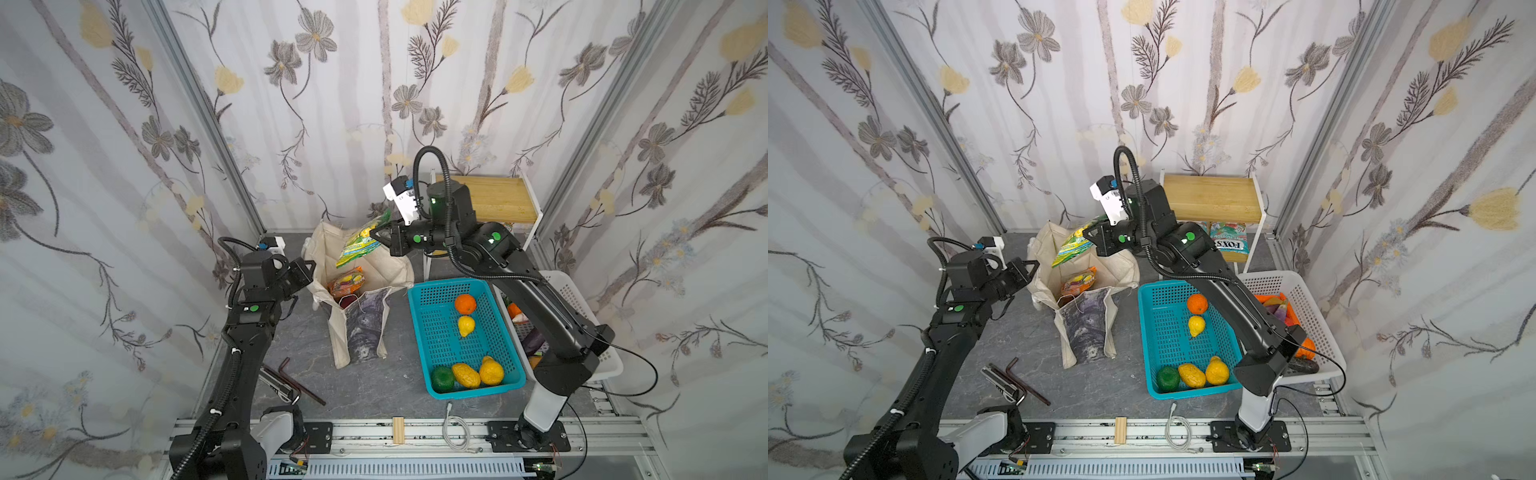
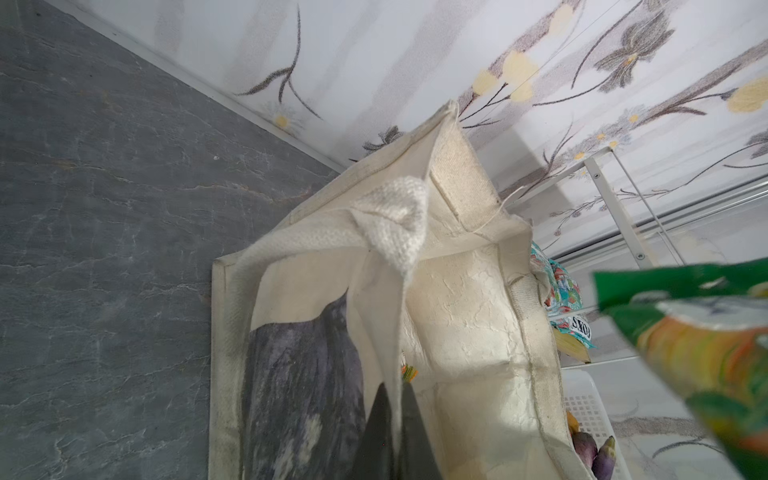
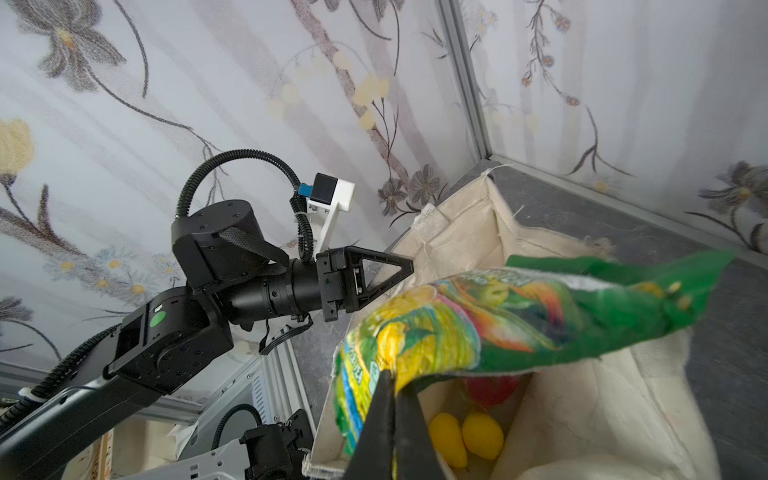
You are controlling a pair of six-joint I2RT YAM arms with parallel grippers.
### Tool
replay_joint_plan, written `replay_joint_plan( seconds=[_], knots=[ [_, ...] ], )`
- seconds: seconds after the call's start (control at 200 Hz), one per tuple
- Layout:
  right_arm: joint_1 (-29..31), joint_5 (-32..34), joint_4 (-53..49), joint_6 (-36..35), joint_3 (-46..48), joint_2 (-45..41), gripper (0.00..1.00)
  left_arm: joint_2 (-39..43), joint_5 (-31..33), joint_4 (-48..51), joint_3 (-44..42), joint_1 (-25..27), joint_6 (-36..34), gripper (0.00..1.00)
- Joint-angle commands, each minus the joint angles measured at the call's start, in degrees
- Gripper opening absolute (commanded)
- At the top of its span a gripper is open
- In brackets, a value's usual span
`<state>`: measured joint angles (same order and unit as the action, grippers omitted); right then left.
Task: Place the food into the grocery bag and tie it
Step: 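Carry the tea bag into the tote and open the right gripper, then raise the right gripper out of the tote toward the white basket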
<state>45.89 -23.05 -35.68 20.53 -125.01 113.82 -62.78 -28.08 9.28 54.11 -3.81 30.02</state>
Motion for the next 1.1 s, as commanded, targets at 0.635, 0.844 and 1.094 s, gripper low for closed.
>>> replay_joint_plan(
  seconds=[0.635,0.844,1.094],
  knots=[
    [3.03,8.1,8.54,-1.68,29.23,1.0,0.0,-2.26,0.51,-3.65,-0.21,-0.28,-1.27,0.0],
    [4.37,19.04,1.92,-3.92,23.21,1.95,0.64,-1.58,0.96,-3.57,-0.05,-0.31,-1.85,0.0],
    [1.99,30.53,2.71,-1.57,27.97,-9.72,0.89,-0.5,1.9,-2.87,-0.24,-0.36,-2.51,0.0]
  ],
)
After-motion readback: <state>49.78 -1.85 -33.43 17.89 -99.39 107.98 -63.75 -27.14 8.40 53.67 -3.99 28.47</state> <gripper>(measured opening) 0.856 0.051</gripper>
